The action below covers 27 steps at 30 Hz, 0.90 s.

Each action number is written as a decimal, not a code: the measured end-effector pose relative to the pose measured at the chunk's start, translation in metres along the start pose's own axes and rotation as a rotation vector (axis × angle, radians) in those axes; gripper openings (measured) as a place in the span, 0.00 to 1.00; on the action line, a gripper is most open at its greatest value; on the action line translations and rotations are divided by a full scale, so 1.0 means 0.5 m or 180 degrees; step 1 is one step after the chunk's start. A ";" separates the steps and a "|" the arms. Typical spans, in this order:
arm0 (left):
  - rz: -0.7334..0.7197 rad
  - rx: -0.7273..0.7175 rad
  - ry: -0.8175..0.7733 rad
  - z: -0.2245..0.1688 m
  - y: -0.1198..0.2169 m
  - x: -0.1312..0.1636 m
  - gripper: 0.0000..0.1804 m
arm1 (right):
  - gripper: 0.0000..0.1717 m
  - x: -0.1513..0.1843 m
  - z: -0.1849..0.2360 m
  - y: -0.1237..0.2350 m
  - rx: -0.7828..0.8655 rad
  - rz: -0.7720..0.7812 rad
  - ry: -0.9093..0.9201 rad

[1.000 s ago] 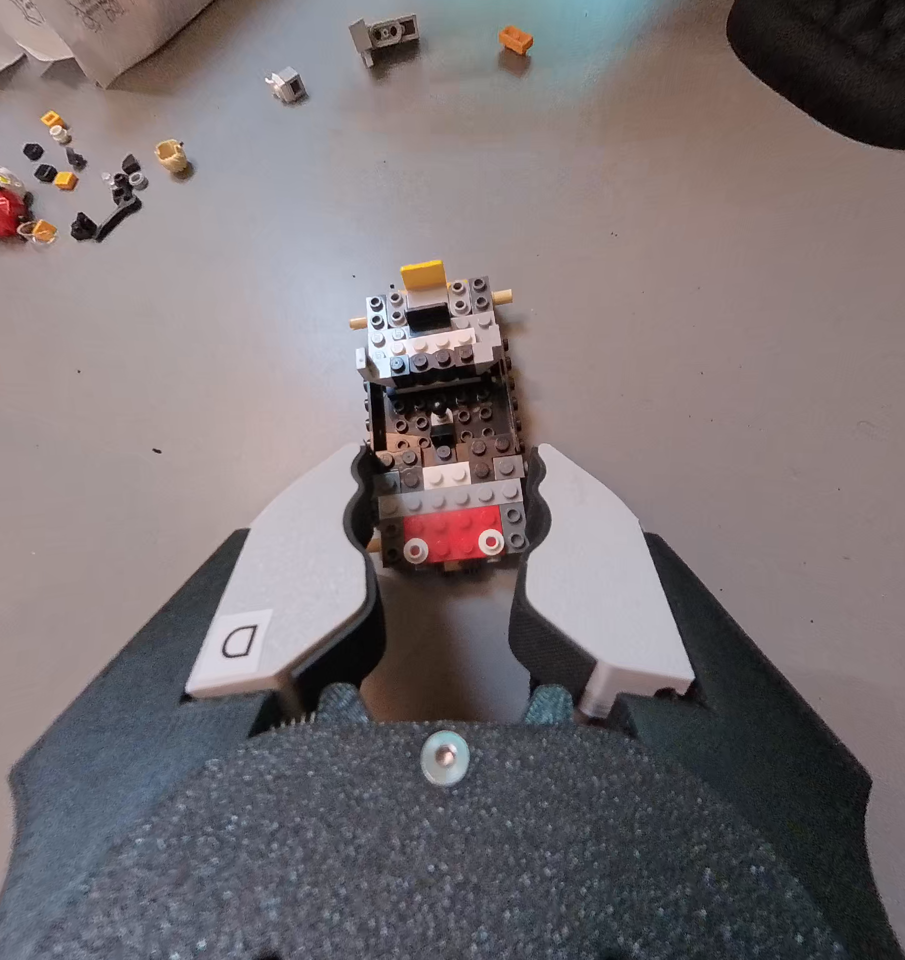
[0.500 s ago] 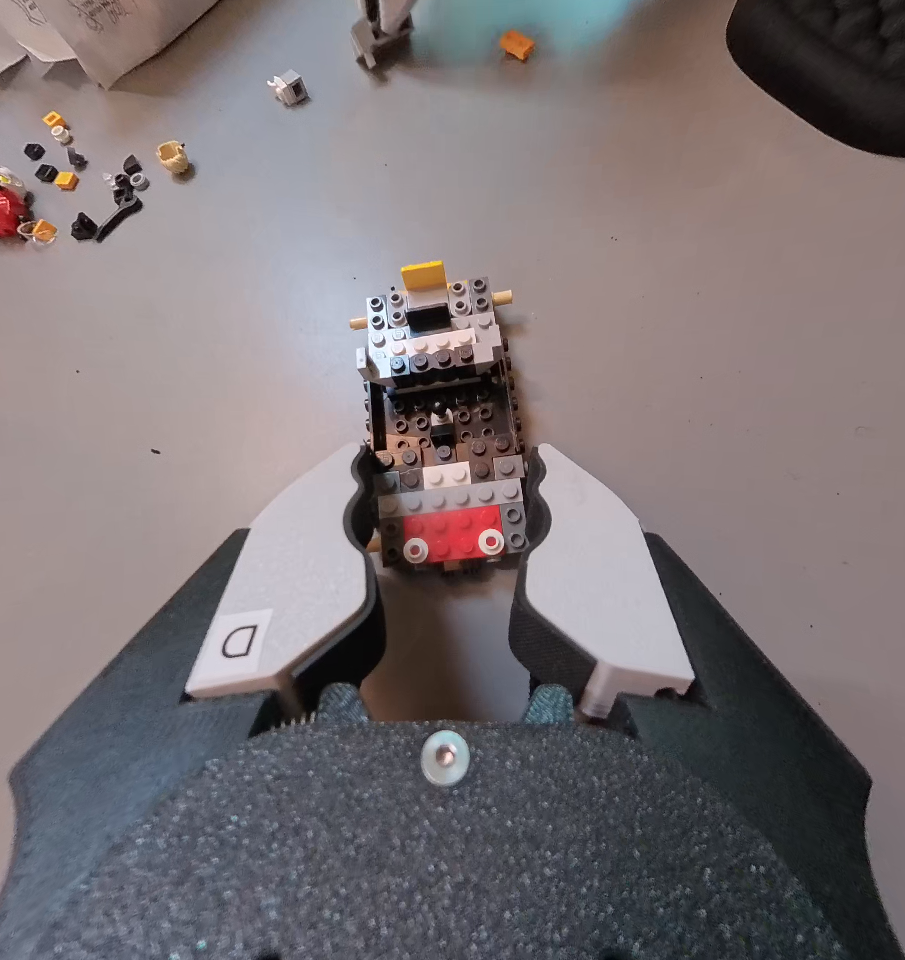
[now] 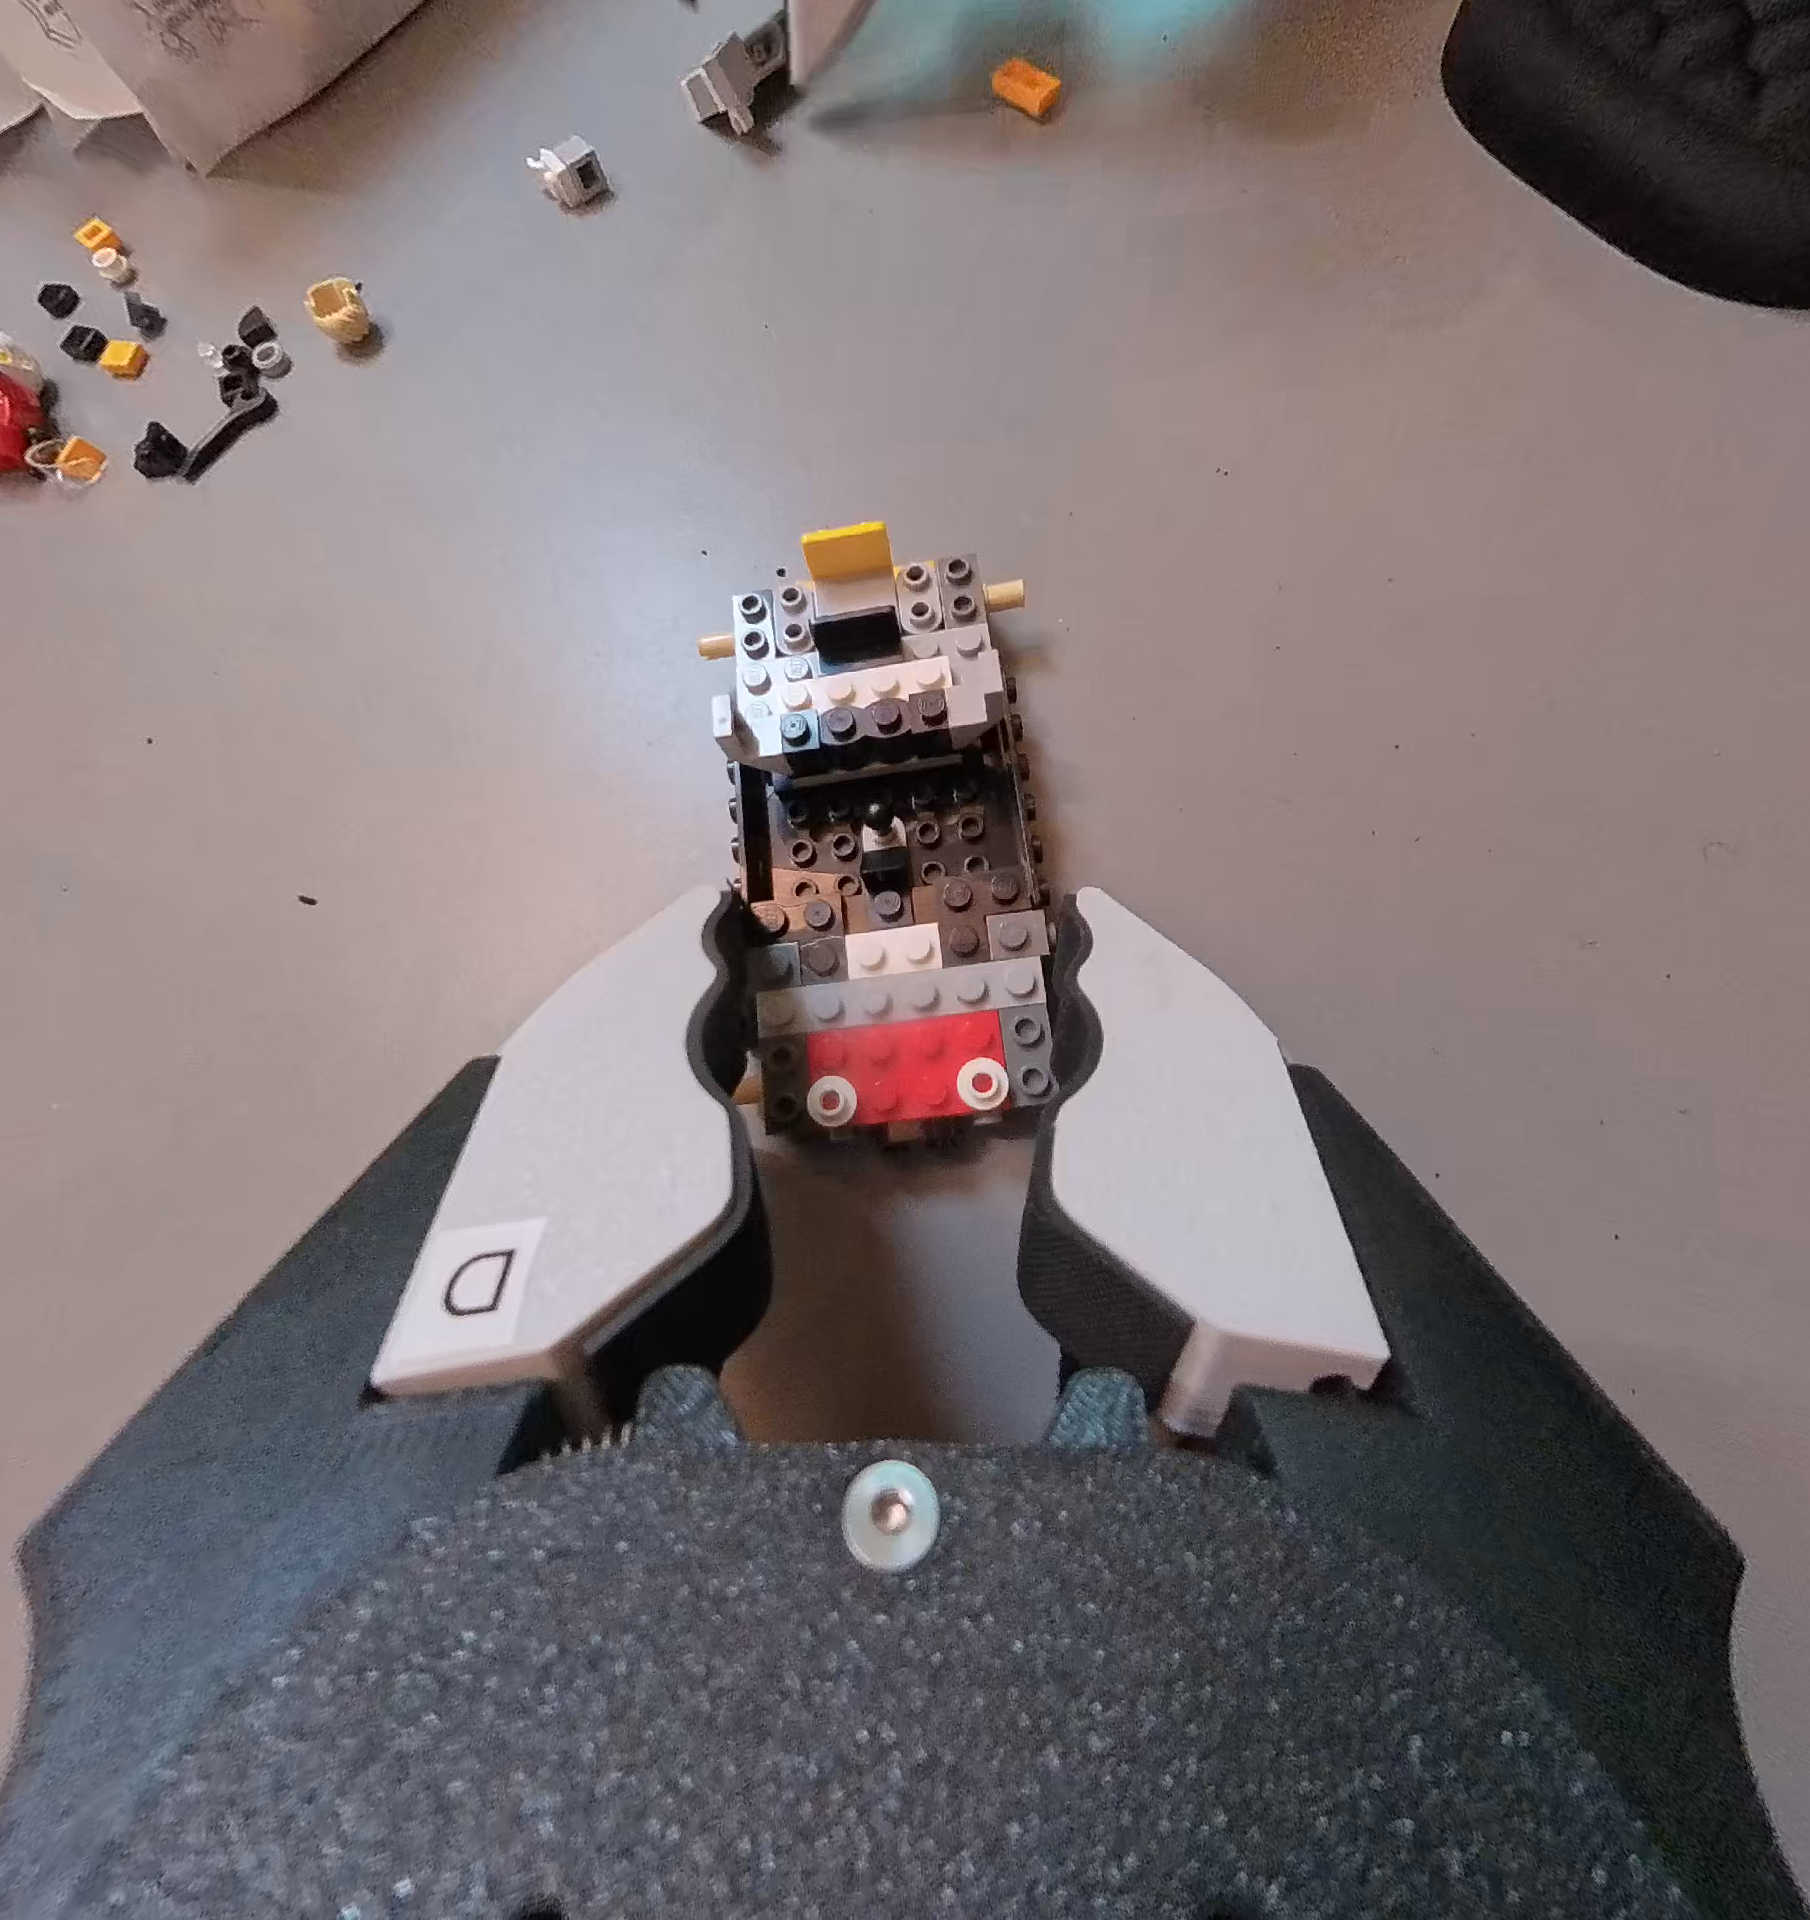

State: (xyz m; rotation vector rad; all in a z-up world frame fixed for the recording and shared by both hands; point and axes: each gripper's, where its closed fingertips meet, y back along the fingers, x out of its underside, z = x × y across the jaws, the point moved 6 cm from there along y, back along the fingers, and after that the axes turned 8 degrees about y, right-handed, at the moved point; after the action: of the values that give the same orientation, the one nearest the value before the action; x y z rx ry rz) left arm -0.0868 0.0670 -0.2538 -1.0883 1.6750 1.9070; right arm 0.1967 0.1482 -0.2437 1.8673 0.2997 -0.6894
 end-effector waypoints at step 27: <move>0.0022 -0.0025 -0.0056 -0.001 0.002 0.002 0.30 | 0.05 -0.117 0.003 0.093 -0.2098 -0.3072 -0.1718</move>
State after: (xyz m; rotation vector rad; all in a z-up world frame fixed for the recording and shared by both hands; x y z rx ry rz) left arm -0.0880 0.0662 -0.2537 -1.0669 1.6655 1.9234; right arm 0.1731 0.1351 -0.1739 0.7820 0.9567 -1.4802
